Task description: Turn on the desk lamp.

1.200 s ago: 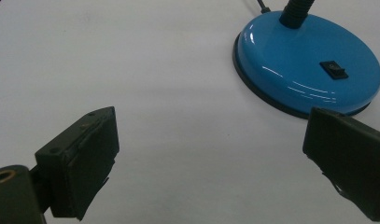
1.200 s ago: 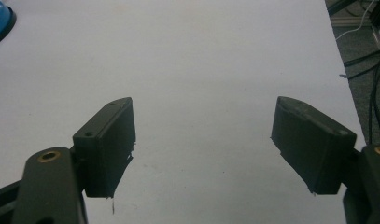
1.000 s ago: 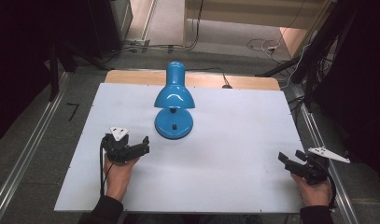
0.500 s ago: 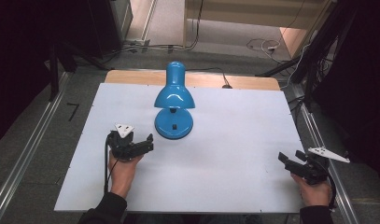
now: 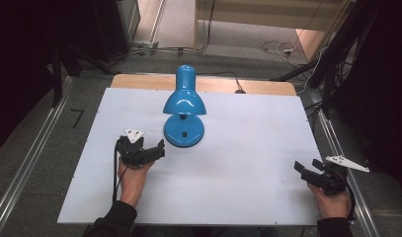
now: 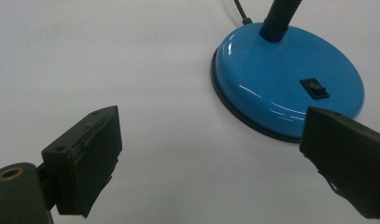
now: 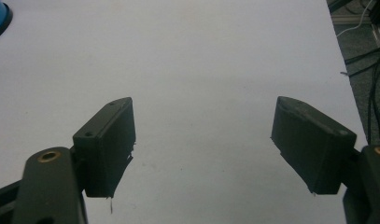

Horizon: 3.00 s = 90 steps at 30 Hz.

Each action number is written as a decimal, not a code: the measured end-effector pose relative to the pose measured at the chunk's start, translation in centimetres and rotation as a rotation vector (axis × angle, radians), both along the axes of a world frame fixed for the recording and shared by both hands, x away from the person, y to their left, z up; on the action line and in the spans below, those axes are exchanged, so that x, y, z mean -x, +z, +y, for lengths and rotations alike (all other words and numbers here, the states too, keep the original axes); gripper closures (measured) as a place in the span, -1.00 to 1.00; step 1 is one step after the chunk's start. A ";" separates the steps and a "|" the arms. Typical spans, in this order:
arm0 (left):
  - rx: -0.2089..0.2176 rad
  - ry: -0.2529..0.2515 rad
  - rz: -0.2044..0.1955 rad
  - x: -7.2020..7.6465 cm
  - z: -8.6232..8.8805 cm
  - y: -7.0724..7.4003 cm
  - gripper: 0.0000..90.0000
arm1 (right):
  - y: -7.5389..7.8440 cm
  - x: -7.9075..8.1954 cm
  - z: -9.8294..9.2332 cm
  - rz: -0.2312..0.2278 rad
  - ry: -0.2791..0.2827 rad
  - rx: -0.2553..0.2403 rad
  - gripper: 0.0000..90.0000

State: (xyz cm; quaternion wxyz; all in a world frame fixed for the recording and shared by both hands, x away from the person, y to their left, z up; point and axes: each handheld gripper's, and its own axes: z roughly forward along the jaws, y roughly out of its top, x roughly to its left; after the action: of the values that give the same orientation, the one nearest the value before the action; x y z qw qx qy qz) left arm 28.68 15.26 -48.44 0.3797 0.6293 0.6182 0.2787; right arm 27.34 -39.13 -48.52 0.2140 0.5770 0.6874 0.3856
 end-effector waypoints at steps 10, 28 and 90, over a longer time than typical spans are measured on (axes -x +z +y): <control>0.006 -0.006 0.001 -0.4 -0.5 -0.1 -0.85 | -0.1 -0.1 0.1 0.004 0.001 0.000 -0.55; 0.008 -0.013 -0.012 -1.0 -1.1 0.0 -0.83 | -0.1 -0.2 0.3 0.007 0.006 0.001 -0.55; 0.023 -0.180 -0.078 -5.0 -6.8 -0.8 1.00 | 0.2 -0.2 0.3 -0.006 0.014 -0.015 -0.55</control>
State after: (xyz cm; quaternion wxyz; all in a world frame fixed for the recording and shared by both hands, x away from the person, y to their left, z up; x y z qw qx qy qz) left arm 33.67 8.48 -49.23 0.4340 0.6667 0.5470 0.2606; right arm 27.51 -38.82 -48.37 0.2091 0.5726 0.6880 0.3939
